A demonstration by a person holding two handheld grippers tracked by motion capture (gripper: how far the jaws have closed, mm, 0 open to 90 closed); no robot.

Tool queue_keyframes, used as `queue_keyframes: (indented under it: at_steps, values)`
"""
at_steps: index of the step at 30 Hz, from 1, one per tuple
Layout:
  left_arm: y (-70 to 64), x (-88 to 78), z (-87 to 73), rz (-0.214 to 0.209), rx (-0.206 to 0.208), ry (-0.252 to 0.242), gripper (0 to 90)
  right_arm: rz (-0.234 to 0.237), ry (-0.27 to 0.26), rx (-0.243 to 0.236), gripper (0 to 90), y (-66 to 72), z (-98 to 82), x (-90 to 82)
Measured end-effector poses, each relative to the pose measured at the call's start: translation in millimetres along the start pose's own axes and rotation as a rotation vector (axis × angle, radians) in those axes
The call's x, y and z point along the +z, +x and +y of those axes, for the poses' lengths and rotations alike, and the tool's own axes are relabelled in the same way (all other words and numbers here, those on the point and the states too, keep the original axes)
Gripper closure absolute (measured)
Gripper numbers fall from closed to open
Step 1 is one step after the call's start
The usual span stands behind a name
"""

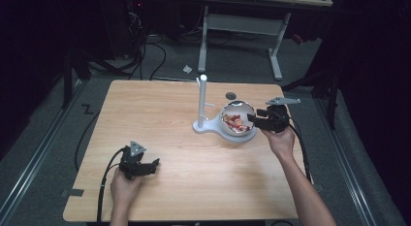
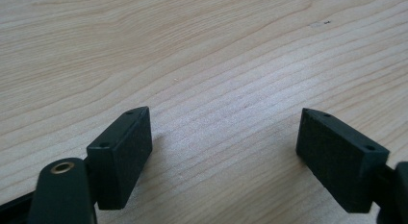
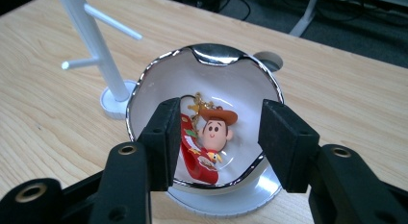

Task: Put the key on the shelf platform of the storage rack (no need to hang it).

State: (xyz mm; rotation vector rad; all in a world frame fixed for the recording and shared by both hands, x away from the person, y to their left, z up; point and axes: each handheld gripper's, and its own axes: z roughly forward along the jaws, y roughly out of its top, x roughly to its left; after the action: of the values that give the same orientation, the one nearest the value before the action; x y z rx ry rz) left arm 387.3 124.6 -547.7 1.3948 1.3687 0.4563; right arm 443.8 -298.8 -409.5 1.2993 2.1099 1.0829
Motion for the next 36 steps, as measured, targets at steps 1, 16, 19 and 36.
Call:
queue_keyframes:
  at_steps: [1, 16, 19, 36]
  values:
    - [0.0, 0.0, 0.0, 0.0, 0.0, 0.0, 20.4, 0.001, -0.004, 0.003, 50.5, -0.4, -0.8, -1.2]
    - [0.0, 0.0, 0.0, 0.0, 0.0, 0.0, 20.4, -0.01, -0.027, 0.008, 49.1, -4.2, -9.6, -29.8]
    - [0.0, 0.0, 0.0, 0.0, 0.0, 0.0, 20.4, -0.007, -0.026, 0.011, 49.0, -3.2, -10.1, -34.3]
    - [0.0, 0.0, 0.0, 0.0, 0.0, 0.0, 20.4, -0.028, -0.027, -0.001, 48.5, 4.4, -23.1, -67.4]
